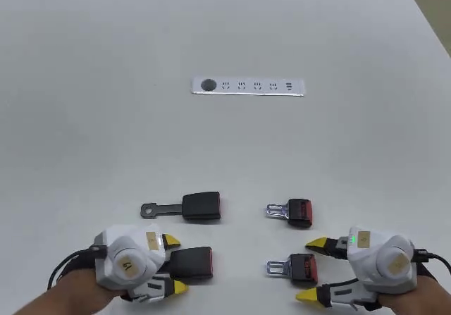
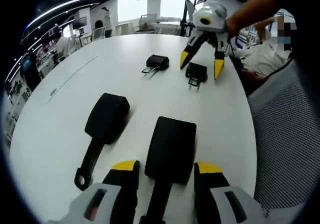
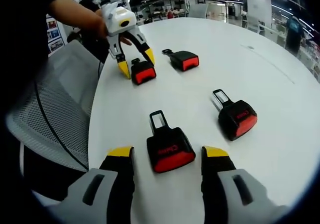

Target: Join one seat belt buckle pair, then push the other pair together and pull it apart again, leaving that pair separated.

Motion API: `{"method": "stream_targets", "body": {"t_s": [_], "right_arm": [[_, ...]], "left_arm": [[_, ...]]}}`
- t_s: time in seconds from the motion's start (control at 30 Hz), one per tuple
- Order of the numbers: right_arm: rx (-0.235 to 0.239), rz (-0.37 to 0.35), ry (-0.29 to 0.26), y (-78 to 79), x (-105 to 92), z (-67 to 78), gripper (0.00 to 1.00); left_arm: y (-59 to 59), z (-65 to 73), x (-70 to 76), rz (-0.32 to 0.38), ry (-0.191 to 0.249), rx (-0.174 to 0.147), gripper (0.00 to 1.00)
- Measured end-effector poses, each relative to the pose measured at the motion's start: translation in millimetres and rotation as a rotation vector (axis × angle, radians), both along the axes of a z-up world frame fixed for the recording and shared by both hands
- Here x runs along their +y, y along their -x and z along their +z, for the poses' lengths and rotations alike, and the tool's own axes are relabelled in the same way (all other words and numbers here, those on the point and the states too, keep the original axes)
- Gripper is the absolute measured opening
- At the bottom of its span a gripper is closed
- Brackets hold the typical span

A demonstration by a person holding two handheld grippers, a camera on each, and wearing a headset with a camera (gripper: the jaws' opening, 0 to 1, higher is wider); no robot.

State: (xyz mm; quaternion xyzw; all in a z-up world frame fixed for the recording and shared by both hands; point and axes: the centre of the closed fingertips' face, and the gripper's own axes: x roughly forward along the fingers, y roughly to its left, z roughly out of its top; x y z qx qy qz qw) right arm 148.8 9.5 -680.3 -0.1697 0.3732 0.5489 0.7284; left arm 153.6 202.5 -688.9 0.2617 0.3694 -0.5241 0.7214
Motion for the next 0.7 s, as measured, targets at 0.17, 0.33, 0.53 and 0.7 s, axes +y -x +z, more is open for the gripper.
{"method": "stream_targets", "body": {"t_s": [0.17, 0.33, 0.53, 0.7], "right_arm": [[-0.009, 0.016, 0.018, 0.0, 1.6, -1.5, 0.44], [-0.05, 0.007, 0.057, -5.5, 0.3, -6.3, 0.36], [-0.043, 0.019, 0.08, -5.4, 2.5, -7.9, 0.36], [-0.023, 0.013, 0.131, -4.7, 1.8, -10.1, 0.35]], "left_arm": [[3.3, -1.3, 0.4, -0.051, 0.01, 0.008, 0.34], [3.1, -2.3, 1.7, -0.085, 0.004, 0.004, 0.34], [2.6, -4.2, 4.9, -0.129, 0.004, 0.014, 0.33], [2.3, -4.6, 6.4, -0.14, -0.018, 0.039, 0.33]]}}
